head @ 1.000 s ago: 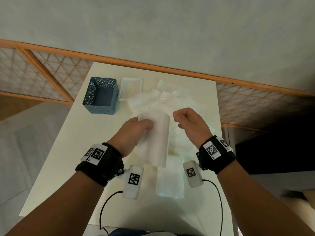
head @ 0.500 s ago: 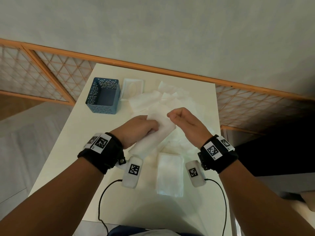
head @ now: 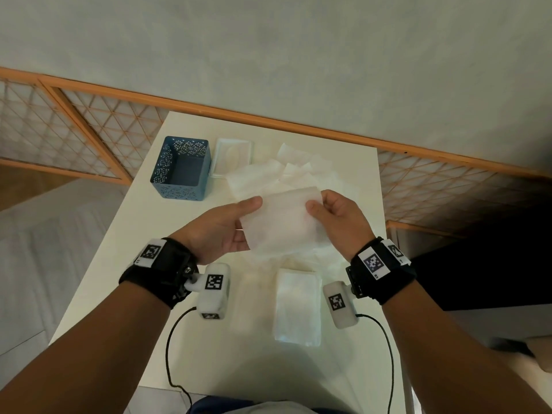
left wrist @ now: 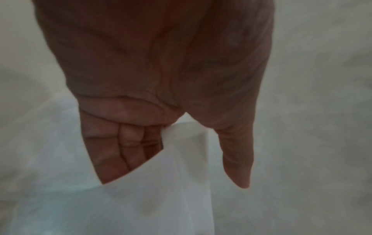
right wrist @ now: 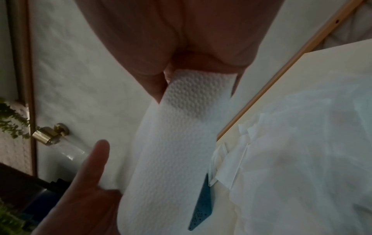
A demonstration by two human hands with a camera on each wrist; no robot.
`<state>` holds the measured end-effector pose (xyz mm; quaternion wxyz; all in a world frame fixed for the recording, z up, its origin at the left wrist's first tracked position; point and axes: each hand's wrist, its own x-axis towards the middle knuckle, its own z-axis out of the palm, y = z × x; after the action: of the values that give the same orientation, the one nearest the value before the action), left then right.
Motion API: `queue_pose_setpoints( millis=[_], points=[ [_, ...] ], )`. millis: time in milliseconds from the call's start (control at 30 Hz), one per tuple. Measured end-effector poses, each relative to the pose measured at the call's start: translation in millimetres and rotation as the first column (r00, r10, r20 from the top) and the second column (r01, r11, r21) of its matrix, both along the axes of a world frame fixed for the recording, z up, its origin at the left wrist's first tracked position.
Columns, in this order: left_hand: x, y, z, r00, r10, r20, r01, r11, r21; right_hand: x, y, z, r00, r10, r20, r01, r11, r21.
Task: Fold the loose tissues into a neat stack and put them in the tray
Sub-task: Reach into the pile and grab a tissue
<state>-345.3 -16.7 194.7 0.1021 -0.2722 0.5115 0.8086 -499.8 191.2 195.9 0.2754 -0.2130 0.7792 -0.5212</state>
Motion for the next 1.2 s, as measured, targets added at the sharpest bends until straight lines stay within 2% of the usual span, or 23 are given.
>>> queue_pose_setpoints(
  millis=[167,233,333,433,600,833,1200],
  points=[
    [-2,10,-10,0.980,0.194,-0.053,-0.190,0.979,0.072,-1,1,-2,0.998,-0.060,0.012,0.061,0.997,-0.045],
    [-6,12,-11,0.960,0.271,-0.063,-0.271,0.962,0.014,0,1,-1,0.997,-0.074,0.033,0.076,0.995,-0.068],
    [-11,11,-11,0.949,0.301,-0.098,-0.309,0.948,-0.079,3,1,4,0.992,-0.080,0.098,0.091,0.989,-0.117],
    [-12,9,-8,0.941,0.319,-0.113,-0.329,0.941,-0.080,5,1,9,0.988,-0.094,0.126,0.113,0.981,-0.157],
    [-11,8,-7,0.960,0.257,-0.111,-0.267,0.959,-0.096,4,2,9,0.989,-0.102,0.104,0.120,0.975,-0.188],
    [-13,10,-2,0.949,0.234,-0.212,-0.261,0.959,-0.108,3,7,10,0.989,-0.038,0.145,0.075,0.962,-0.263],
    [-11,14,1,0.937,0.136,-0.323,-0.255,0.895,-0.366,-2,10,5,0.988,-0.053,0.143,0.094,0.951,-0.296]
  ],
)
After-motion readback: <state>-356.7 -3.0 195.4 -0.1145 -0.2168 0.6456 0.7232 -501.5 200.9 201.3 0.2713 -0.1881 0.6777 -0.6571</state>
